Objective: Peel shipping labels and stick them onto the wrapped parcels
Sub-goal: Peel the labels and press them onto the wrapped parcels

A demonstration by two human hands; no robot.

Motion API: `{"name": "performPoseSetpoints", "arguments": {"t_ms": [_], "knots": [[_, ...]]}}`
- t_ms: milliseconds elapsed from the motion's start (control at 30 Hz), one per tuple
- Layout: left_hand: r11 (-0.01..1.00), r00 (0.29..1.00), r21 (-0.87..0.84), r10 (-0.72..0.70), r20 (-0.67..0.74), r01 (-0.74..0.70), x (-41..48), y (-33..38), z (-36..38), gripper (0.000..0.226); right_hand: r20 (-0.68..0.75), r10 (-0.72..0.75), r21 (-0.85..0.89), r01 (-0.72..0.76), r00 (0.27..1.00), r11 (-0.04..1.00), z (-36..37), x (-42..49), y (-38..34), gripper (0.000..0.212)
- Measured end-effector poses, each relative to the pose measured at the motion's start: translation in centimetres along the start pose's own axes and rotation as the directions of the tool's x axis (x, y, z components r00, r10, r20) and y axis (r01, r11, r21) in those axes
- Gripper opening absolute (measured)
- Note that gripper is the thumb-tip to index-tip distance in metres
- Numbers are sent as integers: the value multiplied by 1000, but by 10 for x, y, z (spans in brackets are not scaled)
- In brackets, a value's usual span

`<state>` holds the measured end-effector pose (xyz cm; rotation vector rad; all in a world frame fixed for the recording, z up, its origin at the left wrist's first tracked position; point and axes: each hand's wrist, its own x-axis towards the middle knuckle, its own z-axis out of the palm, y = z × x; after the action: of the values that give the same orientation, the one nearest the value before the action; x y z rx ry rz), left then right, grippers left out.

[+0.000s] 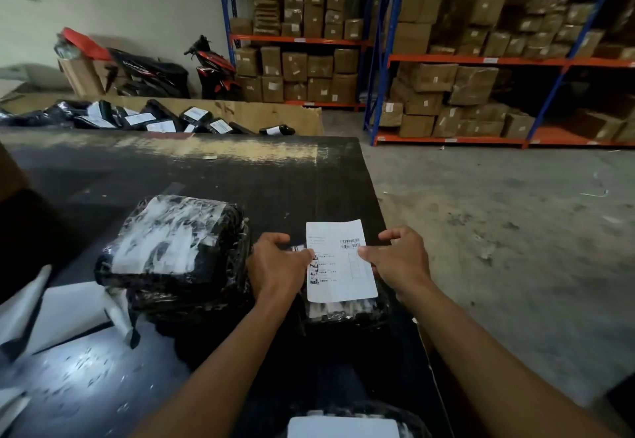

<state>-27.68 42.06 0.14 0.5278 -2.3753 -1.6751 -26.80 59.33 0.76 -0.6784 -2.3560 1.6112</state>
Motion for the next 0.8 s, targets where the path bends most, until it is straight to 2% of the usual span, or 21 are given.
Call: {"name": "performPoseSetpoints", "arguments": {"t_ms": [267,800], "knots": [[999,999,-10,-43,12,43,5,-21,7,47,27,-20,-77,22,999,997,12,8,11,39],[1000,999,21,-24,44,23,6,-26,10,46,17,-3,-178,6,1000,984,18,9,24,39]]}}
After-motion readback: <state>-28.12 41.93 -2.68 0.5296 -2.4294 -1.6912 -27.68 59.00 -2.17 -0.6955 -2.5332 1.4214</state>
